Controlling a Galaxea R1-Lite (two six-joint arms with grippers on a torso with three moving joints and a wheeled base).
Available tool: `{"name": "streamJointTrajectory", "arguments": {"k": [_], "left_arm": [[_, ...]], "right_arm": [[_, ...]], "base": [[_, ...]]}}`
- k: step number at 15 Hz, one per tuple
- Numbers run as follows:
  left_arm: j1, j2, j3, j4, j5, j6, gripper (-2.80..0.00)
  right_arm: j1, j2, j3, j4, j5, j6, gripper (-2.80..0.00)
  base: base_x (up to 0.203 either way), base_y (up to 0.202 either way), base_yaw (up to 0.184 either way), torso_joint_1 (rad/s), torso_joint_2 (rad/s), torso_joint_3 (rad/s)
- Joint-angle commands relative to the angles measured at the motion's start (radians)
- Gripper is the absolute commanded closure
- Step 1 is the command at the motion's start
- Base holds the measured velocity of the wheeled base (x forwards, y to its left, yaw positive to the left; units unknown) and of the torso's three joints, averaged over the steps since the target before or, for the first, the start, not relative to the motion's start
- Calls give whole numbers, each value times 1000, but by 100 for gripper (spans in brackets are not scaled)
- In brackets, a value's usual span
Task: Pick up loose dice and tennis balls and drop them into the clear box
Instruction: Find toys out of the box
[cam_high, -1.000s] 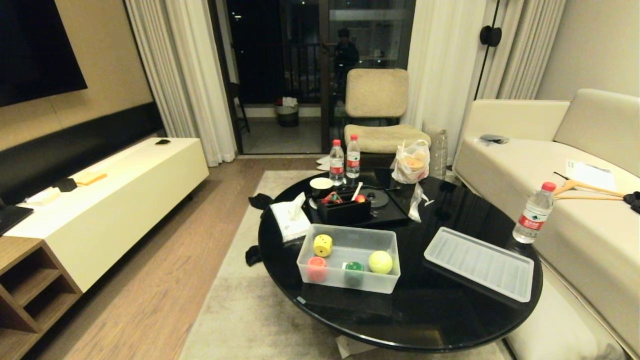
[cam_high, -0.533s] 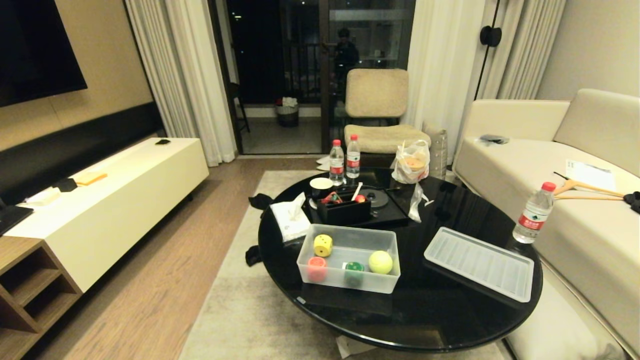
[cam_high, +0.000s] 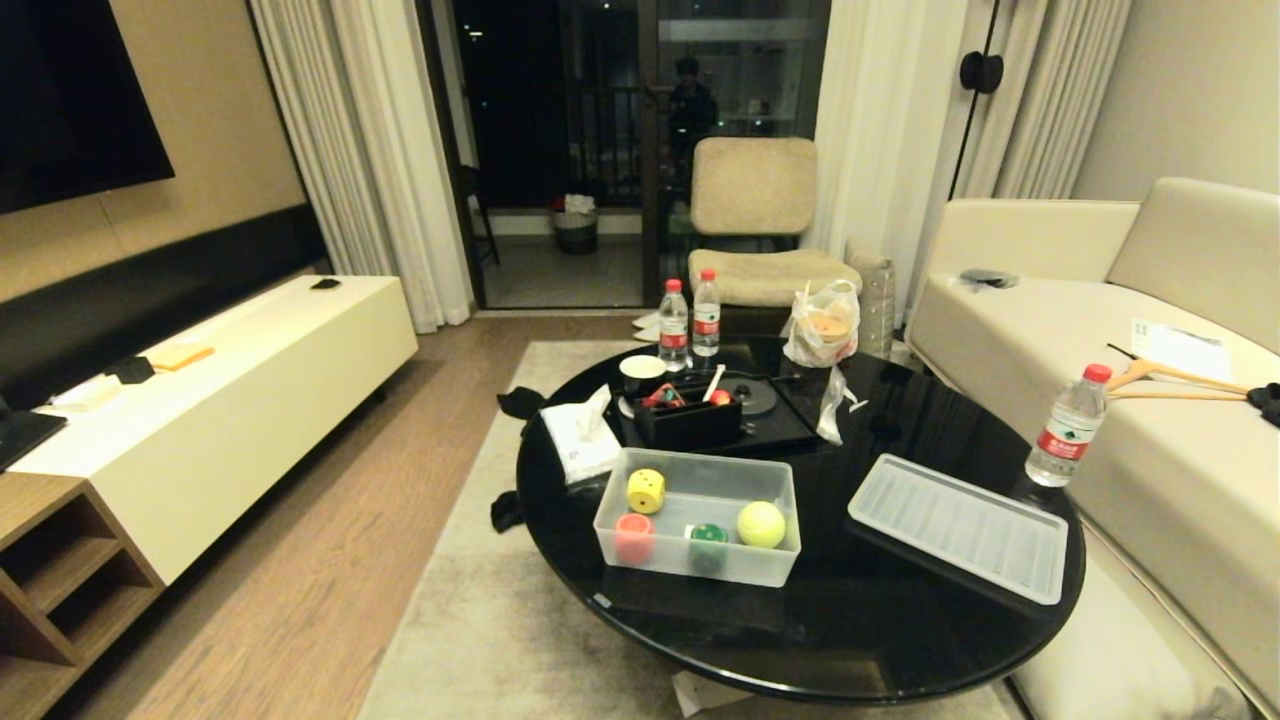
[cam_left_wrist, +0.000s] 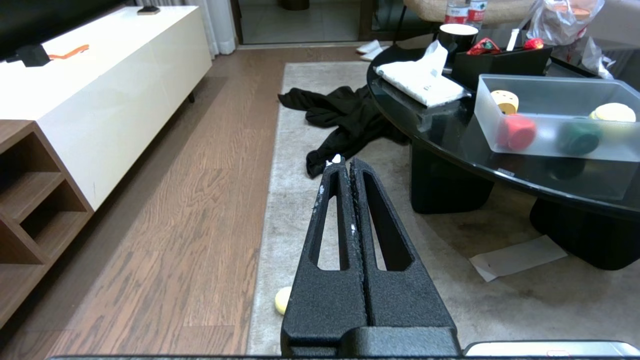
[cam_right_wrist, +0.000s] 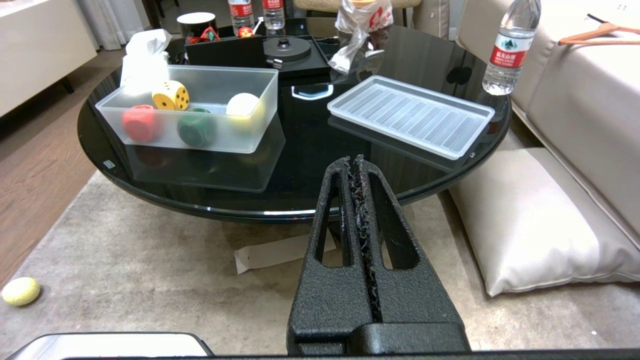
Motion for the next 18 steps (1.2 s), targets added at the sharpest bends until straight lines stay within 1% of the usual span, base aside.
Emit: {"name": "streamJointTrajectory", "arguments": {"k": [1,15,18], "left_arm": [[0,1,2,-1,0,-1,0],[0,1,2,-1,0,-1,0],[0,1,2,-1,0,-1,0]], "right_arm": [[0,0,2,0,0,0,0],[0,0,1,0,0,0,0],[0,0,2,0,0,0,0]], "base": [[0,0,0,0,0,0],[0,0,0,0,0,0],[6,136,-19,4,2,3]]}}
